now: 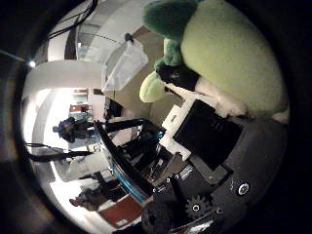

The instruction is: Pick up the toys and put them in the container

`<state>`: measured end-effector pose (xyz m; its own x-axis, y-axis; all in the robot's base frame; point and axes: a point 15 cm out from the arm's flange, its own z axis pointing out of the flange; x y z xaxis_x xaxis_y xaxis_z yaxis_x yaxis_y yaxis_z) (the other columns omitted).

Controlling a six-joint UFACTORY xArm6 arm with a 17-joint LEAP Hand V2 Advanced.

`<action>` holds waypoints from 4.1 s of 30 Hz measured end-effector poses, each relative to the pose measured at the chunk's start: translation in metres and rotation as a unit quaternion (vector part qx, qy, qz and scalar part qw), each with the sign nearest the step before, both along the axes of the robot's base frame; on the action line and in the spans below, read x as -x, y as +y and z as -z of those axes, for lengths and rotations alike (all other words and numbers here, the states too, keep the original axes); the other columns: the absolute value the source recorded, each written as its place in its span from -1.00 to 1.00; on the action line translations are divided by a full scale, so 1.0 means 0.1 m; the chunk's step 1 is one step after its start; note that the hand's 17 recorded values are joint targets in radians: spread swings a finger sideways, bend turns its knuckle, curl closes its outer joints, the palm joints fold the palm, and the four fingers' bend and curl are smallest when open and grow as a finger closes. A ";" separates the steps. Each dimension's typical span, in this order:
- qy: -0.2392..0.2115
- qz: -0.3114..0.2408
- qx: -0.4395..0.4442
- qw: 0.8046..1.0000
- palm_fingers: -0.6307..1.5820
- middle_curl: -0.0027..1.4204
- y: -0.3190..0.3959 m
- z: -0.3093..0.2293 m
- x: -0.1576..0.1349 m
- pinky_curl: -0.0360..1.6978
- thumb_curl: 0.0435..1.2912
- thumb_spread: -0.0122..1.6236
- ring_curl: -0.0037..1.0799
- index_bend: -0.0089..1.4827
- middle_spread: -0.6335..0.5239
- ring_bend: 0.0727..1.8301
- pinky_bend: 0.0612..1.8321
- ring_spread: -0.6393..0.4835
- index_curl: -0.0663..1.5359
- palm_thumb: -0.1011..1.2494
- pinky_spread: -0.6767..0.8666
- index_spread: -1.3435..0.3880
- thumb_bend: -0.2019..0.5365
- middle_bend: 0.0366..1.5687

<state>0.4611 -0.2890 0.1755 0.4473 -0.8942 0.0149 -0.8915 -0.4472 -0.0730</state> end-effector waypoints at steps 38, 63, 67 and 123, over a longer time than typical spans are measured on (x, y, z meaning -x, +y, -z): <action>-0.166 -0.223 -0.120 0.953 0.56 0.02 6.12 -0.57 0.05 -0.05 -0.18 0.43 0.63 0.48 -0.12 0.36 0.53 -0.31 0.17 0.55 -0.37 0.29 -0.51 0.70; -0.255 -0.154 -0.119 0.947 -0.04 -0.13 5.83 -0.38 -0.64 -0.18 -0.28 0.29 0.16 -0.36 -0.27 0.11 -0.01 -0.28 0.06 0.31 -0.46 0.05 -0.54 0.06; -0.248 -0.156 -0.115 0.949 -0.23 -0.21 5.81 -0.35 -0.62 -0.24 -0.35 0.35 0.02 -0.37 -0.22 -0.05 -0.12 -0.15 -0.04 0.17 -0.08 0.02 -0.55 -0.09; -0.128 0.027 0.077 0.988 -0.18 -0.51 0.75 0.90 -0.69 -0.93 -0.62 0.33 -0.58 -0.76 0.02 -0.67 -0.41 0.27 -0.52 -0.22 0.33 0.09 -0.52 -0.78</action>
